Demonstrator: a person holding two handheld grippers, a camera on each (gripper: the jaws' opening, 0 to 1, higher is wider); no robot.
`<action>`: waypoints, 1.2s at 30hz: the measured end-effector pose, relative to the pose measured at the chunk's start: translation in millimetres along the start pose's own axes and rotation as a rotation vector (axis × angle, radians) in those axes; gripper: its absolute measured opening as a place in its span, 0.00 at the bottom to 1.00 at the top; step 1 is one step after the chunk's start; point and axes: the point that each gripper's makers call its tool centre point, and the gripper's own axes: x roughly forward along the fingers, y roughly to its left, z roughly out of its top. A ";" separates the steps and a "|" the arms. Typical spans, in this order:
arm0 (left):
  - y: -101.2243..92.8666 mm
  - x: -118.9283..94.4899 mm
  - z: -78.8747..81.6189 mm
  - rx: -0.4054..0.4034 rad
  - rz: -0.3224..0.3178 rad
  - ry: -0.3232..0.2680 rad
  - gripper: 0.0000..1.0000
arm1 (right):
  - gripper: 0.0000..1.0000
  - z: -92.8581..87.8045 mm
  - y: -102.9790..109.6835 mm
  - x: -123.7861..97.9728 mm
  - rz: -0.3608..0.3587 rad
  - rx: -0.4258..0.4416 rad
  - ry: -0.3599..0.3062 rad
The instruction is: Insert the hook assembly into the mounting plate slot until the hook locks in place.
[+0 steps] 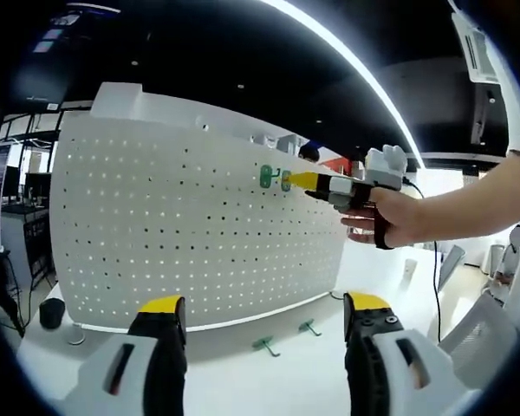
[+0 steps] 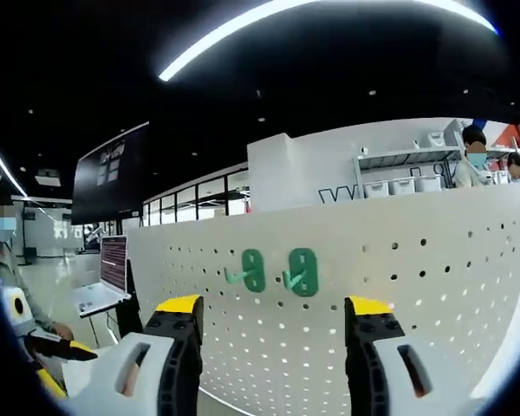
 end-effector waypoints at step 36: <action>2.6 -4.4 -5.0 0.007 -0.022 0.011 0.78 | 0.65 -52.3 10.3 -116.2 0.082 -0.049 0.024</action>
